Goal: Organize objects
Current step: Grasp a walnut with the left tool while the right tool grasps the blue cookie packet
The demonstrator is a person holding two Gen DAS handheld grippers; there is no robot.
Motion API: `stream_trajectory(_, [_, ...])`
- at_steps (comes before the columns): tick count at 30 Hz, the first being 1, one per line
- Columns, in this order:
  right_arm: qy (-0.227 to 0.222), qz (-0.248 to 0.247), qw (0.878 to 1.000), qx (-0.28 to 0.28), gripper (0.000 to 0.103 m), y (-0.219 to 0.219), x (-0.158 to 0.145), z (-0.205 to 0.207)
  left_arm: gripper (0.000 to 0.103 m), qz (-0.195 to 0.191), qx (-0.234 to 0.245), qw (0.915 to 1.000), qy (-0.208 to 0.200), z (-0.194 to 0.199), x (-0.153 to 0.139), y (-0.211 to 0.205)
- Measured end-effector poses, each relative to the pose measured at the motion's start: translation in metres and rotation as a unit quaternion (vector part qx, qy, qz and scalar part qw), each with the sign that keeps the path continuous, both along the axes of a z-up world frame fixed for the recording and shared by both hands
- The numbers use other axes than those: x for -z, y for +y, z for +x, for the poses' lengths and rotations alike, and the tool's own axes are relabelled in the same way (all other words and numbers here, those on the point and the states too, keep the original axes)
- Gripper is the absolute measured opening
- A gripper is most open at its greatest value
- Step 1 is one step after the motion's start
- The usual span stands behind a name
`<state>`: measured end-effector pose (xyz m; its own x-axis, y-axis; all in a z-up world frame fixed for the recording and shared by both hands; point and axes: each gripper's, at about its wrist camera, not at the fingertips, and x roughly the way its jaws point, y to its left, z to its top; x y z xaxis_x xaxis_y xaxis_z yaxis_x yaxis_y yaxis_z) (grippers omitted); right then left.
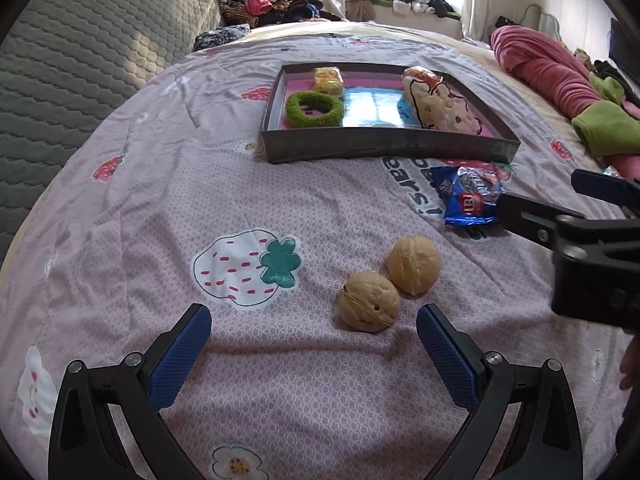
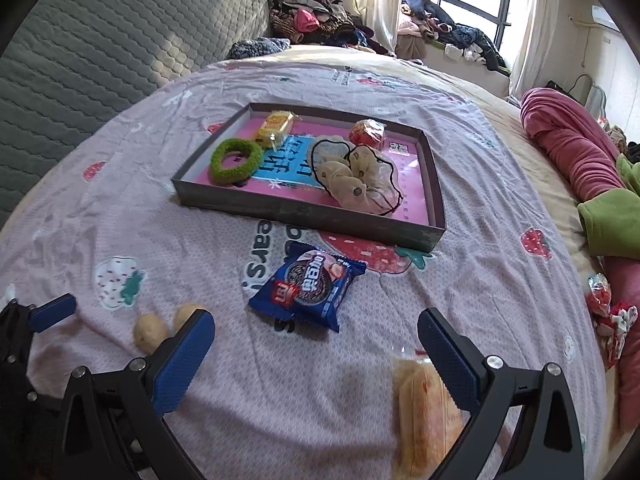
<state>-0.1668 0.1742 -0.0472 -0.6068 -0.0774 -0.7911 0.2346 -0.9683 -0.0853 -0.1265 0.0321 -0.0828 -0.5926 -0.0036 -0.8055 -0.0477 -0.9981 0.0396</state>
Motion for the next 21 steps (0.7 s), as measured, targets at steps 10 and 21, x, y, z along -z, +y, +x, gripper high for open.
stream_trajectory(10, [-0.028,-0.002,0.999,0.023,0.102,-0.002,0.028,-0.035,0.094,0.007,-0.004,0.9999,-0.014,-0.011,0.013,0.001])
stream_trajectory(21, [-0.044,-0.011,0.999,0.023,0.089,-0.005,0.046,-0.055,0.068,0.025,0.005,0.9994,-0.022,-0.020,0.021,0.005])
